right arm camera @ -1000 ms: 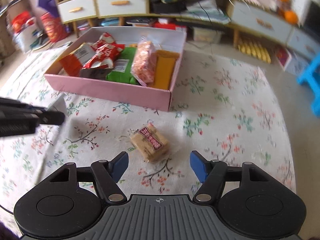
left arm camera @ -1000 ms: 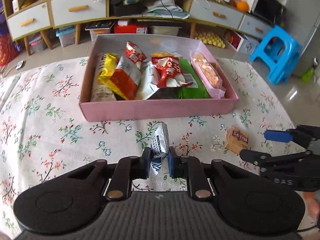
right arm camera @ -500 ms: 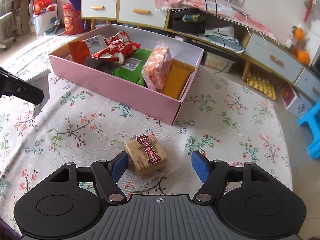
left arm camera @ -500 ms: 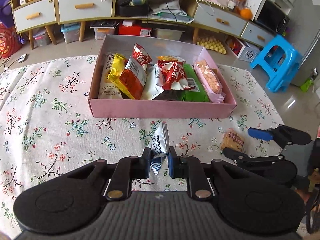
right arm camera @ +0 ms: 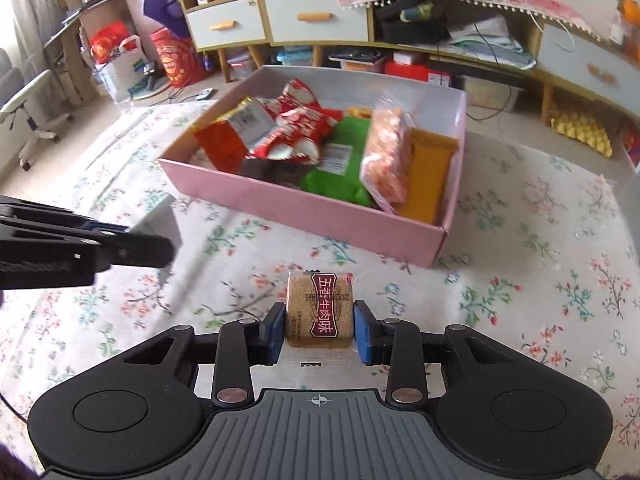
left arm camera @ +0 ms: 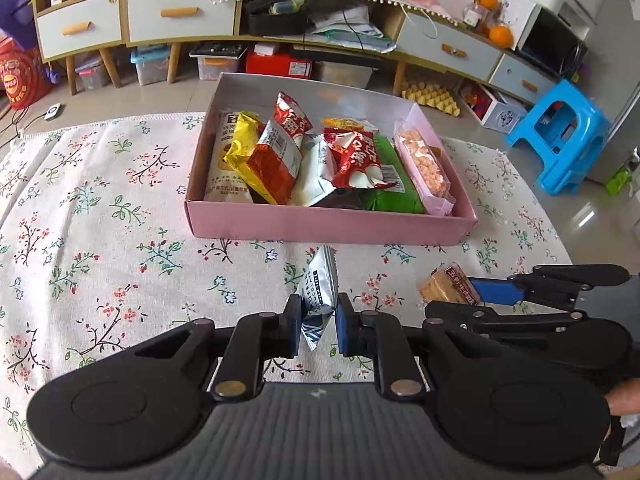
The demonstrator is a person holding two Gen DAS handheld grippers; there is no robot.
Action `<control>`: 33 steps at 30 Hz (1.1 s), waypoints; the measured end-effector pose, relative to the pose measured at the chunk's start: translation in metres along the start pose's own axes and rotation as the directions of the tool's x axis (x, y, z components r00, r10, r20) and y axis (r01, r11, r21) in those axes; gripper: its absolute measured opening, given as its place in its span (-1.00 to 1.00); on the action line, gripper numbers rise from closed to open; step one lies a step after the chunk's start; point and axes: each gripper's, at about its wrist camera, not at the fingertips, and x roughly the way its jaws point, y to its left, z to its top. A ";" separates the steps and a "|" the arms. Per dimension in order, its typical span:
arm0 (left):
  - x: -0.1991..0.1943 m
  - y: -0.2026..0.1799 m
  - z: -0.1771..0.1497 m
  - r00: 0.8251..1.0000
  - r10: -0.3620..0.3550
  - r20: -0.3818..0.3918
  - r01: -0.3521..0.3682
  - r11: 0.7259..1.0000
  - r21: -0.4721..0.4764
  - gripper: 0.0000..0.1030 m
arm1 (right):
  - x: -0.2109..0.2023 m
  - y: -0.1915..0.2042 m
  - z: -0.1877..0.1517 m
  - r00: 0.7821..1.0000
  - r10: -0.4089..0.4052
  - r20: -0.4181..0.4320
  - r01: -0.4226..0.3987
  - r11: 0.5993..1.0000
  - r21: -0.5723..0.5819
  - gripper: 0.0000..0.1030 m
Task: Organize snacks
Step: 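Lift the wrapper and pastry and carry both over the pink box, then open both tools to drop the wrapper and pastry into the box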
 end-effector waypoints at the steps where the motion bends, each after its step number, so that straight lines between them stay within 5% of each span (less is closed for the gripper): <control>1: -0.001 0.002 0.001 1.000 -0.005 0.003 0.005 1.000 -0.010 -0.70 | -0.002 0.001 0.002 1.000 0.002 0.006 -0.002 1.000 0.004 -0.35; 17: -0.011 0.024 0.030 0.979 -0.138 0.148 0.164 0.970 -0.178 -0.70 | -0.021 -0.028 0.019 0.992 -0.017 0.125 -0.012 0.973 0.232 -0.35; 33: 0.018 0.024 0.087 0.961 -0.175 0.212 0.212 0.963 -0.165 -0.70 | -0.005 -0.082 0.075 0.959 -0.109 0.261 -0.004 0.918 0.397 -0.35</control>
